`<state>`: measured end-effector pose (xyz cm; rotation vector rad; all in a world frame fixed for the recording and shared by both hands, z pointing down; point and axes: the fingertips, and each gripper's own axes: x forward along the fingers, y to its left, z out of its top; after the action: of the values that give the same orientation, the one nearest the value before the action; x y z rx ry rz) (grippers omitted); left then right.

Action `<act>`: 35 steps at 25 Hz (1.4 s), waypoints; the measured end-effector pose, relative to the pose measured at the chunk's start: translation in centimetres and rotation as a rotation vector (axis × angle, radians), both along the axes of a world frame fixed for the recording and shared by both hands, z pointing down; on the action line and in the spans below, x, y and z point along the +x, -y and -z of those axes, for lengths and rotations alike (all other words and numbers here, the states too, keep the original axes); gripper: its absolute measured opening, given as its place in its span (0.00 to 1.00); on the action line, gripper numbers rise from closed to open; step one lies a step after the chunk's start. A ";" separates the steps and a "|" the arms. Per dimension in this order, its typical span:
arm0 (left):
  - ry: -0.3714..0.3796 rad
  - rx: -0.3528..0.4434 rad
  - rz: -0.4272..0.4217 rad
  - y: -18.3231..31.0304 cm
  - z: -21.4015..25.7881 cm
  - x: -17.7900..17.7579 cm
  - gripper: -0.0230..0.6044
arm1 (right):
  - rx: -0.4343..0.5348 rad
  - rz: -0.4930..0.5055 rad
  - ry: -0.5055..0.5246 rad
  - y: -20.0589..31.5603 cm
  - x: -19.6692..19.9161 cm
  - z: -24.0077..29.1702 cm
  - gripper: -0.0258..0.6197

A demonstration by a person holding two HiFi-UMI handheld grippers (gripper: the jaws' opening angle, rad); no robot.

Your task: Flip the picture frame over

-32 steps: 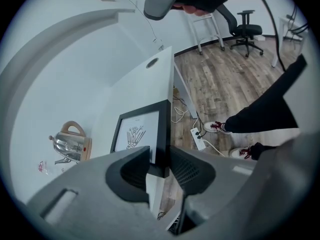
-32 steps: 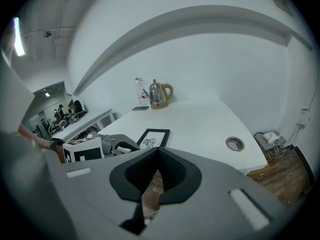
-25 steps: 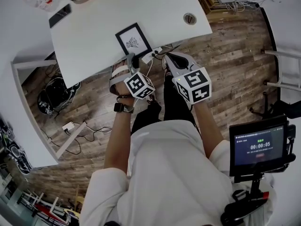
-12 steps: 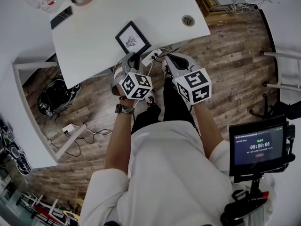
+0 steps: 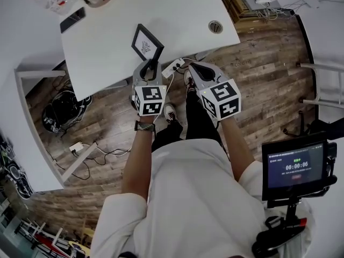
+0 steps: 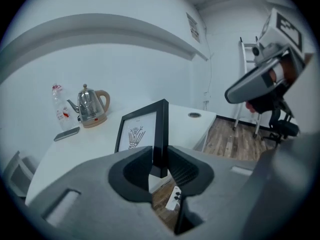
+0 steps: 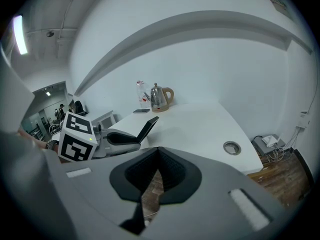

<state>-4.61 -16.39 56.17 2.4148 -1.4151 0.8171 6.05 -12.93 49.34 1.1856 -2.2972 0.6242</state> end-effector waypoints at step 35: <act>-0.880 0.048 0.397 -3.0 0.3 -2.9 0.17 | -0.018 0.120 -0.027 -1.4 -2.0 -0.9 0.04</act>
<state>-7.54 -13.43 55.87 1.9725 -1.4139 -0.3491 4.06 -11.52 50.21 1.0327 -2.3148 0.5802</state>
